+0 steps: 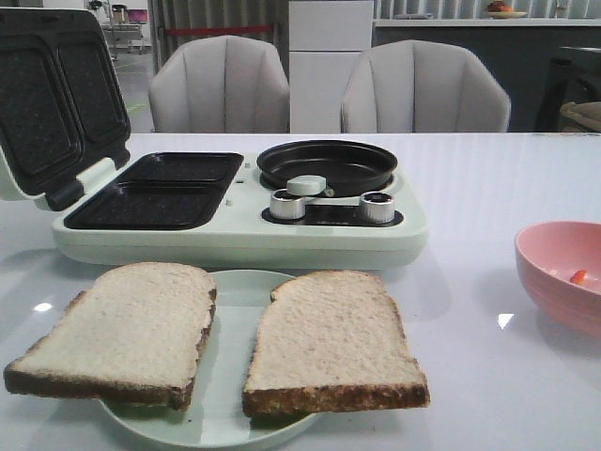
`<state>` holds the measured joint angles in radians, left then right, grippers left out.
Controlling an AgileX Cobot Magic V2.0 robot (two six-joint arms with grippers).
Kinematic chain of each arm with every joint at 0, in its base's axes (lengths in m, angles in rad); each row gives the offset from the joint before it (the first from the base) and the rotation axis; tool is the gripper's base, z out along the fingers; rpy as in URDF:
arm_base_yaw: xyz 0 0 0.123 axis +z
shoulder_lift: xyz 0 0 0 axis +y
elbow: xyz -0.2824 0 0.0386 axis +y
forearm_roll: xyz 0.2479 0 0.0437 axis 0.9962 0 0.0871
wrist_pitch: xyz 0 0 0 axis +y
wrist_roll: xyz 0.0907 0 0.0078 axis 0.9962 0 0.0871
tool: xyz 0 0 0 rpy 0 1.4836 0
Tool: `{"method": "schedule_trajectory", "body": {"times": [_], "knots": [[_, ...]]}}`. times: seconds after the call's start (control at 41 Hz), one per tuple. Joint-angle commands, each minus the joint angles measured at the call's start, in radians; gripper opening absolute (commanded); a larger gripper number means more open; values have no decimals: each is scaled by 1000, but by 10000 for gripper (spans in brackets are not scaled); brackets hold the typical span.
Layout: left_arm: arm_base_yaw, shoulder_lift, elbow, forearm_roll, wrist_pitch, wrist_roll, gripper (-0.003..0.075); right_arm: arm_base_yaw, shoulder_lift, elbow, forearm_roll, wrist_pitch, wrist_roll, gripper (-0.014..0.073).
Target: Make breakfast with bread and shrimp
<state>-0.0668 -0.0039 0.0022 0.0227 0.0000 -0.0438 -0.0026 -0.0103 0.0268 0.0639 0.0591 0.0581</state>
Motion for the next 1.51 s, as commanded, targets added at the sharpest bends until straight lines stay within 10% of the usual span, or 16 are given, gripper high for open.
{"method": "schedule_trajectory", "body": {"times": [0.0, 0.439, 0.927, 1.488], "knots": [[-6, -18, 30, -2, -81, 1, 101, -5, -21, -16, 6, -88, -4, 7], [-6, -18, -59, -29, -122, 1, 101, -5, -21, -131, 6, -90, -4, 7], [-6, 202, -612, 29, 246, 1, 101, -5, 252, -635, -64, 306, -4, 7], [-6, 428, -540, -32, 456, 1, 102, -5, 563, -517, -64, 386, -4, 7]]}}
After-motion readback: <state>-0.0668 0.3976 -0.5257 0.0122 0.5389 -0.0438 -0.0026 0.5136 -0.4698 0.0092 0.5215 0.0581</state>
